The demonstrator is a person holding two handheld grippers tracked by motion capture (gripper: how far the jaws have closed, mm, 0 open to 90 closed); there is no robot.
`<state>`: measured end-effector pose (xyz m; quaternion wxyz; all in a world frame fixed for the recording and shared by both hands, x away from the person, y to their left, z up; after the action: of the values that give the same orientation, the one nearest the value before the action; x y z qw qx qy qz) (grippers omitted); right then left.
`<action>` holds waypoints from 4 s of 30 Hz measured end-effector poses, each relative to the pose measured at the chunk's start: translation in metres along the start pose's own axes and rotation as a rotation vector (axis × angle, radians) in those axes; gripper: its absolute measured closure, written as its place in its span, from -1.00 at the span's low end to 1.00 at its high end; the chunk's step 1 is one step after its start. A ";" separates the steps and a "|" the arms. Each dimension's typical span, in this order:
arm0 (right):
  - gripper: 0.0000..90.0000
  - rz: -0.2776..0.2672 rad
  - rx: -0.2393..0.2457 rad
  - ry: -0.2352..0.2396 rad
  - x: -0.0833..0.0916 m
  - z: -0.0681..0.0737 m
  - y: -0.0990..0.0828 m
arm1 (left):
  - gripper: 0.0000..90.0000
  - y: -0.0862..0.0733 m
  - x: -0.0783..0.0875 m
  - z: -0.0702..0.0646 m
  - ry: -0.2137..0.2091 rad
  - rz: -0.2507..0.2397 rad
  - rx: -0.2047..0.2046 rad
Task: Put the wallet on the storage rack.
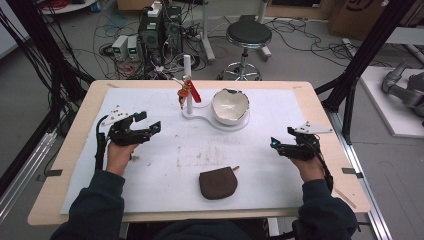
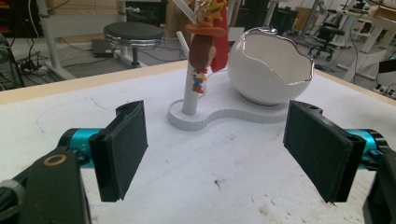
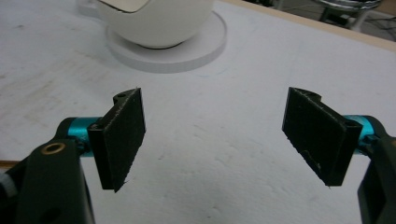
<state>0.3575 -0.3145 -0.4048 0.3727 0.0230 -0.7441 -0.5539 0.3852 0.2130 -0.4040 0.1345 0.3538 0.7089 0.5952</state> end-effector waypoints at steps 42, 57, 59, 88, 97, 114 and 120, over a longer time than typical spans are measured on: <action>-0.44 0.260 0.177 0.760 -0.069 0.122 0.006 | -0.46 -0.011 -0.016 -0.014 -0.049 0.075 -0.018; -0.33 0.145 0.321 0.509 -0.061 0.118 0.018 | -0.45 -0.016 -0.029 -0.025 -0.133 0.110 0.037; -0.33 0.127 0.360 0.478 -0.061 0.119 0.020 | -0.45 -0.018 -0.036 -0.031 -0.169 0.128 0.056; -0.33 0.068 0.455 0.255 -0.067 0.124 0.031 | 0.00 -0.057 -0.098 -0.086 -0.415 0.457 0.089; -0.37 0.073 0.420 0.290 -0.068 0.118 0.030 | 0.13 -0.054 -0.095 -0.090 -0.412 0.433 0.023; 0.09 0.080 0.097 0.633 -0.082 0.081 0.023 | 0.03 -0.038 -0.083 -0.083 -0.344 0.296 -0.032; 0.42 -0.016 0.072 0.569 -0.067 0.071 0.030 | -0.17 -0.018 -0.060 -0.052 -0.185 0.175 0.035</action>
<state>0.3756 -0.2154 -0.4232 0.5609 0.1964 -0.6286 -0.5016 0.3898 0.1342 -0.4218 0.1408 0.4701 0.6701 0.5569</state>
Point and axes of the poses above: each handheld gripper's, and its own axes: x roughly backward along the jaws, y roughly out of its top, z roughly to its left, the point moved 1 cm from there along -x, roughly forward along the jaws, and after that the axes turned 6 degrees about x, right-handed, at the moved point
